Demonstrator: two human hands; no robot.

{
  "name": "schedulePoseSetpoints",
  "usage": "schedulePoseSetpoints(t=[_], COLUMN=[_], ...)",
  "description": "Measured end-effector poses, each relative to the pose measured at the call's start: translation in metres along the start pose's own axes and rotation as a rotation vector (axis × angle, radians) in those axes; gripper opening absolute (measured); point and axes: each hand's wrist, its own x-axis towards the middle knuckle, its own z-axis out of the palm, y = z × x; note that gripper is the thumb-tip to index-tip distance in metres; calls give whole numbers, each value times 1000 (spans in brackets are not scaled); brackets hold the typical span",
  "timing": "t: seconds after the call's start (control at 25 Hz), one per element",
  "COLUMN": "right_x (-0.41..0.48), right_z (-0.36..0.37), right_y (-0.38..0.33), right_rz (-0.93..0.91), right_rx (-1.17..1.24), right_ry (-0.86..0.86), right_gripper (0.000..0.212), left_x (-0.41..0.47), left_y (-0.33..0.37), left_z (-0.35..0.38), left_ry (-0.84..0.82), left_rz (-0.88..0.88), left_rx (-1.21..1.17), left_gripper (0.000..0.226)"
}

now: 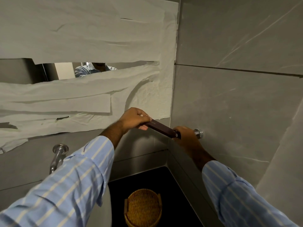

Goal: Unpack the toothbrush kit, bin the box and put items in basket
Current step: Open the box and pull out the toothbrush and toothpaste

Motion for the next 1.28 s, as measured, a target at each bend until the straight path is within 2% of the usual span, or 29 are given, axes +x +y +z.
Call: schedulePoseSetpoints(t=[0.08, 0.12, 0.2, 0.28, 0.4, 0.48, 0.56, 0.6, 0.72, 0.76, 0.8, 0.84, 0.96, 1.0, 1.08, 1.16, 1.28], right_x=[-4, -4, -3, 0, 9, 11, 15, 16, 19, 21, 23, 26, 40, 45, 54, 59, 61], right_z=[4, 6, 7, 9, 15, 12, 8, 6, 5, 4, 3, 0, -11, -15, -24, -26, -22], right_y=[-8, -14, -31, -46, -58, -62, -62, -63, -70, -73, -77, -80, -88, -91, -96, -96, -90], right_rz=[256, 422, 628, 722, 661, 614, 603, 592, 515, 487, 458, 425, 342, 313, 273, 280, 359], right_rx=[270, 521, 1161, 1670, 1933, 1962, 1936, 1911, 1763, 1697, 1622, 1534, 1223, 1112, 967, 958, 1008], right_ry=[77, 57, -110, -197, -123, -128, -135, -137, -136, -119, -88, -54, -3, -6, -13, -21, -20], right_gripper=[64, 71, 61, 47, 46, 44, 39, 37, 34, 35, 35, 33, 31, 33, 36, 37, 38], left_x=[1, 0, -2, -5, -12, -15, -17, -18, -17, -17, -17, -18, -26, -27, -31, -33, -36], left_y=[-5, -8, -12, -15, -24, -34, -46, -51, -66, -68, -71, -72, -68, -67, -64, -61, -62], left_z=[3, 5, 9, 15, 20, 13, 6, 6, 12, 16, 21, 26, 41, 46, 55, 62, 67], left_ry=[98, 143, 183, 146, 29, -21, 19, 78, 358, 404, 401, 370, 217, 205, 218, 213, 196], left_rz=[40, 51, 60, 44, 6, -21, -51, -39, 61, 70, 59, 18, -142, -158, -166, -184, -196], left_rx=[-56, -113, -235, -310, -483, -668, -721, -636, -184, -149, -201, -349, -1075, -1216, -1328, -1373, -1282], left_gripper=[18, 18, 21, 26, 26, 22, 22, 22, 12, 9, 11, 15, 14, 13, 13, 13, 15])
